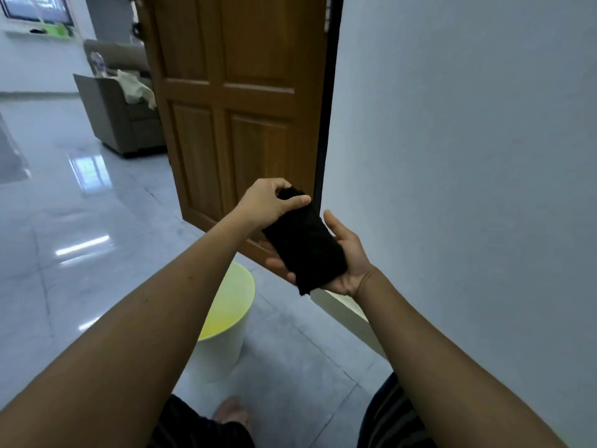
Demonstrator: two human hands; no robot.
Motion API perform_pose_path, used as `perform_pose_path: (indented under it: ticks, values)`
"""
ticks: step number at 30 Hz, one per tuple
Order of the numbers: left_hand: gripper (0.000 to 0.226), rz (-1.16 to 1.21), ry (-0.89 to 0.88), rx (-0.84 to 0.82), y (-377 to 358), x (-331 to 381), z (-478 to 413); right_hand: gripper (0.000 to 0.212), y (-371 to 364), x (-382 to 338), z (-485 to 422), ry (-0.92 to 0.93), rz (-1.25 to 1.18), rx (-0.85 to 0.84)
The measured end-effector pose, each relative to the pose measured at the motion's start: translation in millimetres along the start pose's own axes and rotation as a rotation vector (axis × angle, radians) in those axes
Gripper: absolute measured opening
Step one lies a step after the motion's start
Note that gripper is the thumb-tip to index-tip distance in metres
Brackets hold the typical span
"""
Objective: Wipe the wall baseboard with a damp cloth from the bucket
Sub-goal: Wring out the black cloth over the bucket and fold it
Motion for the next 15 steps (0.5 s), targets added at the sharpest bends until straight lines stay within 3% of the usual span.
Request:
perform_pose_path:
  ticks: [8, 12, 15]
  values:
    - [0.024, 0.025, -0.015, 0.073, 1, -33, -52, 0.068, 54, -50, 11, -0.03, 0.069, 0.199]
    - [0.028, -0.002, 0.15, -0.04, -46, -116, -81, 0.077, 135, -54, 24, 0.007, 0.062, 0.429]
    - [0.028, -0.008, 0.274, -0.129, -103, -186, -98, 0.064, 208, -46, 42, 0.018, 0.079, 0.649]
Point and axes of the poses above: each hand's wrist, its own z-axis away from the middle knuckle, its own y-axis out of the back of the hand, x = y × z, the point moved 8 cm from there along -z, towards the middle knuckle, and after that the axes turned 14 degrees about -x, right-handed, at the moved point
